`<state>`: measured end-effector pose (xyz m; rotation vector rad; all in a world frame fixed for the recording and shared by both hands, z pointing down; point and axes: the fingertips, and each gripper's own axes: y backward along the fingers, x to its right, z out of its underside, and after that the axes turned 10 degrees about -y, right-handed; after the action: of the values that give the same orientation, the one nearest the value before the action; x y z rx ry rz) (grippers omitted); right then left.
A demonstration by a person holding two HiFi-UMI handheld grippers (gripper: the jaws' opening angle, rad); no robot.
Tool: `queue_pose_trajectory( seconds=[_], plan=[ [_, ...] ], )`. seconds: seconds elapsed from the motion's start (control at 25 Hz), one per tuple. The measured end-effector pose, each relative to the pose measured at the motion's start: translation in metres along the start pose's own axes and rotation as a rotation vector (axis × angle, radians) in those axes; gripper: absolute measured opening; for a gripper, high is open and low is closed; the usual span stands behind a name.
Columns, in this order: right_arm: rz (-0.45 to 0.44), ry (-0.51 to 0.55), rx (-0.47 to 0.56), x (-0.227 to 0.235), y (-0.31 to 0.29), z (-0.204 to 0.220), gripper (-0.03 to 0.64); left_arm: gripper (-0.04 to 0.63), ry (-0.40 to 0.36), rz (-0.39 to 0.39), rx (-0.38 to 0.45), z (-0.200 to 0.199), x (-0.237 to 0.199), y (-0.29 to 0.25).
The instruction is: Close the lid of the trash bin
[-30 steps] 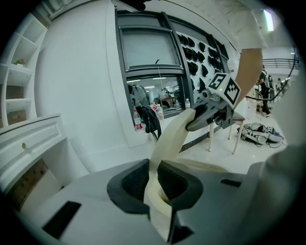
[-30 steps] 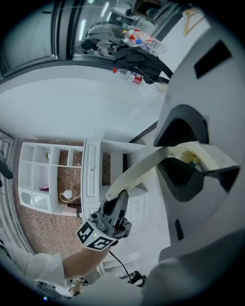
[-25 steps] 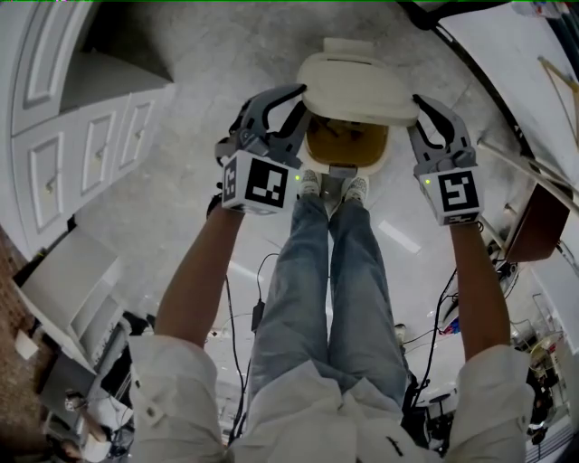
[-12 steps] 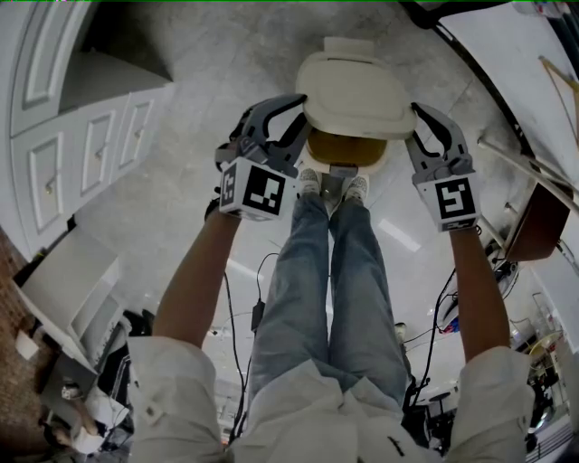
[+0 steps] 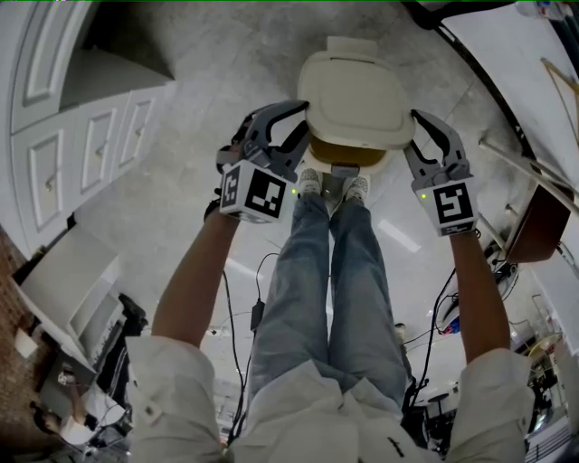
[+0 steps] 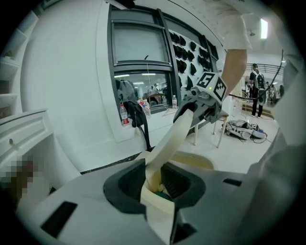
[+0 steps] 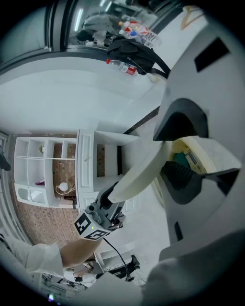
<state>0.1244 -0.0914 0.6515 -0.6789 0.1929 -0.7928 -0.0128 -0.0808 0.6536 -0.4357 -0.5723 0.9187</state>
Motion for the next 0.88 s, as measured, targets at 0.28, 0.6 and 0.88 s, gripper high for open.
queue_pose_trajectory(
  seconds=[0.28,0.6,0.88],
  plan=[
    [-0.020,0.074,-0.042,-0.008,0.000,0.014,0.141,0.123,-0.039,0.046,-0.027,0.009,0.013,0.001],
    [-0.057,0.071,-0.093,-0.010,-0.001,0.027,0.175,0.141,-0.090,0.128,-0.051,0.017,0.026,-0.001],
    [-0.107,0.159,-0.161,-0.015,-0.002,0.041,0.201,0.160,-0.173,0.215,-0.086,0.025,0.038,-0.003]
  ],
)
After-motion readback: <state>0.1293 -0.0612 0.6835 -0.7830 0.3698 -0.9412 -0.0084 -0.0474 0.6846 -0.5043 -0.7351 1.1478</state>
